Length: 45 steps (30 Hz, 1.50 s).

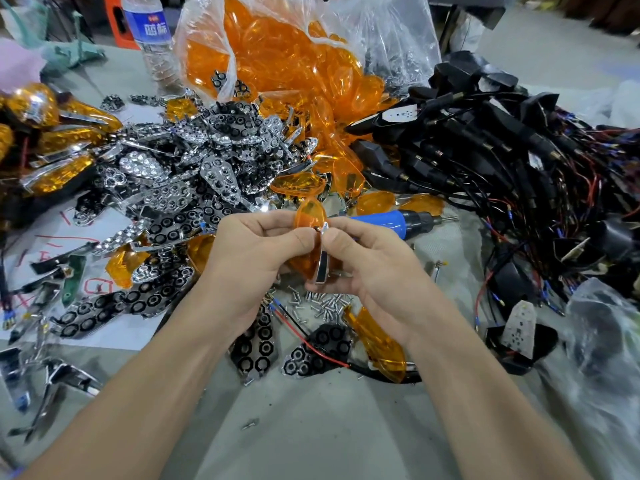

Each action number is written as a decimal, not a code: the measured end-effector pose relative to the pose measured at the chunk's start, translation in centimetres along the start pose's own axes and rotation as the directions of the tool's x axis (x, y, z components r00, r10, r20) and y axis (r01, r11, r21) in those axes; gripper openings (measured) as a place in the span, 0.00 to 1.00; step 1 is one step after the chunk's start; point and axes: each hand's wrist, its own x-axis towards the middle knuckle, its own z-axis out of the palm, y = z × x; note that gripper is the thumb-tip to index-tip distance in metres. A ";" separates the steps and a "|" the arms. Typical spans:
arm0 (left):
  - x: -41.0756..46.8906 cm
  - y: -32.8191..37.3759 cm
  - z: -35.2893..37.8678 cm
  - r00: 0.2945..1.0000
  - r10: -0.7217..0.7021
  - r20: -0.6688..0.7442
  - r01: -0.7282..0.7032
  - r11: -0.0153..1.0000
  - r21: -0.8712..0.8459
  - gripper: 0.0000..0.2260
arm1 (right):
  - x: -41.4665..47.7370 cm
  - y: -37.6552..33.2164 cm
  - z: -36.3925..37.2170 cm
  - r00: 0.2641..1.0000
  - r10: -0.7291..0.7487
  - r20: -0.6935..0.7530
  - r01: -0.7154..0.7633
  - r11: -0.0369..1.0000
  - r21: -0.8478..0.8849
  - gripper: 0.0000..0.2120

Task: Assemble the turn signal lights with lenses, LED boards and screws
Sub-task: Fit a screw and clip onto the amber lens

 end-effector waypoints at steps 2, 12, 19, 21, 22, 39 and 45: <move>-0.1 -0.1 -0.1 0.999 0.038 0.006 -0.038 0.995 0.093 0.07 | -0.2 0.1 -0.1 0.999 0.027 0.042 -0.028 0.999 0.015 0.12; -0.4 -0.1 -0.5 0.992 0.109 0.064 -0.120 0.971 0.207 0.11 | -0.3 0.4 -0.7 0.990 0.081 0.115 -0.084 0.996 0.017 0.14; -0.4 0.1 -0.6 0.989 0.120 0.085 -0.136 0.965 0.226 0.14 | -0.5 0.3 -0.7 0.986 0.113 0.125 -0.116 0.993 0.018 0.13; -0.3 0.1 -0.6 0.988 0.126 0.085 -0.144 0.953 0.267 0.13 | -0.6 0.2 -0.8 0.981 0.126 0.148 -0.131 0.991 0.025 0.13; -0.2 0.1 -0.6 0.989 0.122 0.084 -0.141 0.945 0.296 0.13 | -0.6 0.2 -0.8 0.978 0.131 0.161 -0.137 0.990 0.026 0.13; -0.1 -0.3 0.5 0.990 0.100 0.099 -0.131 0.916 0.380 0.19 | 0.4 0.8 0.4 0.988 0.002 -0.155 -0.007 1.000 -0.029 0.10; 0.3 -0.1 -0.1 0.998 0.055 0.037 -0.059 0.990 0.131 0.15 | 0.1 0.5 -0.2 0.999 -0.033 -0.034 0.029 0.993 -0.112 0.06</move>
